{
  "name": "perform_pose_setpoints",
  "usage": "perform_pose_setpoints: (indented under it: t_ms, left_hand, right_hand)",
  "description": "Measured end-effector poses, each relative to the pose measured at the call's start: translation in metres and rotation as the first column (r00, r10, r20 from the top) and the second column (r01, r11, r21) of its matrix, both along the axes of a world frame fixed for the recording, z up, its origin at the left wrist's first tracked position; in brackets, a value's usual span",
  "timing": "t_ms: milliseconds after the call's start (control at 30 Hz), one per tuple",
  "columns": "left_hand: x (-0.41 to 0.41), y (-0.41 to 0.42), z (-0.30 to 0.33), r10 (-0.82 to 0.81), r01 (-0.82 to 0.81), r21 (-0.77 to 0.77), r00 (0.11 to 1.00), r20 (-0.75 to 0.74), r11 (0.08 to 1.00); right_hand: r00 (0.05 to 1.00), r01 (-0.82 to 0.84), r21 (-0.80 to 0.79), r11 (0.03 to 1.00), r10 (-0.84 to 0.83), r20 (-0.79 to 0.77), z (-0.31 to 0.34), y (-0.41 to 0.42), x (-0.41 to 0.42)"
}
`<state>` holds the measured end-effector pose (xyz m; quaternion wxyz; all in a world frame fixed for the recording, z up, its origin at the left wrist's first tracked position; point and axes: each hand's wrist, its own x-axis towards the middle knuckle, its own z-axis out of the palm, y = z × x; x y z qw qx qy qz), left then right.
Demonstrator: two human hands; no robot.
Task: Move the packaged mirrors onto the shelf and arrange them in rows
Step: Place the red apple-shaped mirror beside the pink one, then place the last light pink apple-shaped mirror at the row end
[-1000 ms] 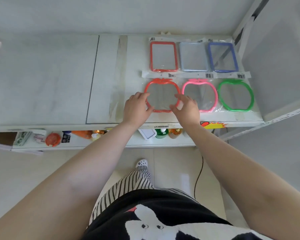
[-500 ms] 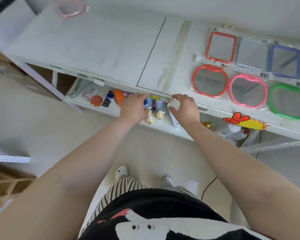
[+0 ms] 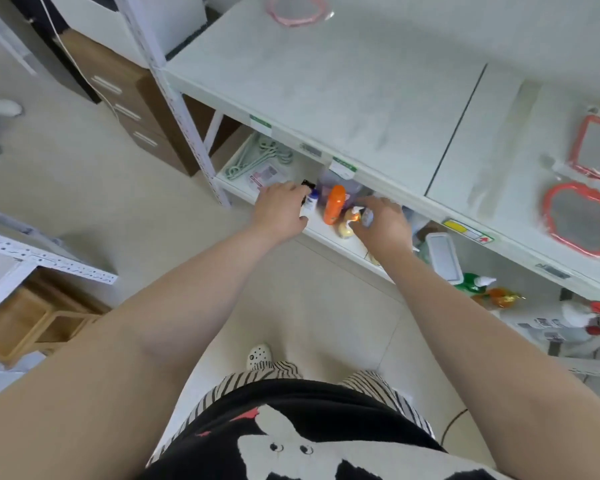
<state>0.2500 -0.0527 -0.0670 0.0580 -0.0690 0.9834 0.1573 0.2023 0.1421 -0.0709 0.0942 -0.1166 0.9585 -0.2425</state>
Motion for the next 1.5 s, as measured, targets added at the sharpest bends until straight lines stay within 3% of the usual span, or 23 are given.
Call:
perform_pose_setpoints:
  t_ms: [367, 933, 1133, 1367, 1500]
  left_hand:
    - [-0.032, -0.111, -0.003, 0.029, -0.028, 0.018, 0.999, -0.014, 0.999]
    - [-0.182, -0.241, 0.025, 0.082, -0.086, -0.069, 0.995, -0.061, 0.994]
    - [-0.254, -0.284, 0.022, -0.070, 0.065, -0.074, 0.995, -0.073, 0.995]
    - [-0.341, -0.343, 0.033, -0.314, 0.304, -0.101, 0.945, -0.095, 0.947]
    - [-0.376, -0.360, 0.036, -0.311, 0.307, -0.066, 0.947, -0.078, 0.950]
  right_hand:
    - [0.997, -0.080, 0.121, 0.989, 0.076, 0.034, 0.013, -0.117, -0.034]
    - [0.987, -0.129, 0.071, 0.989, 0.135, -0.085, 0.020, -0.237, -0.215]
    - [0.998, 0.016, 0.088, 0.996, -0.010, -0.063, 0.014, -0.275, -0.250]
    - [0.949, 0.311, 0.053, 0.949, -0.306, -0.079, 0.021, -0.328, -0.277]
    - [0.908, 0.415, 0.020, 0.910, -0.412, -0.079, 0.027, -0.351, -0.287]
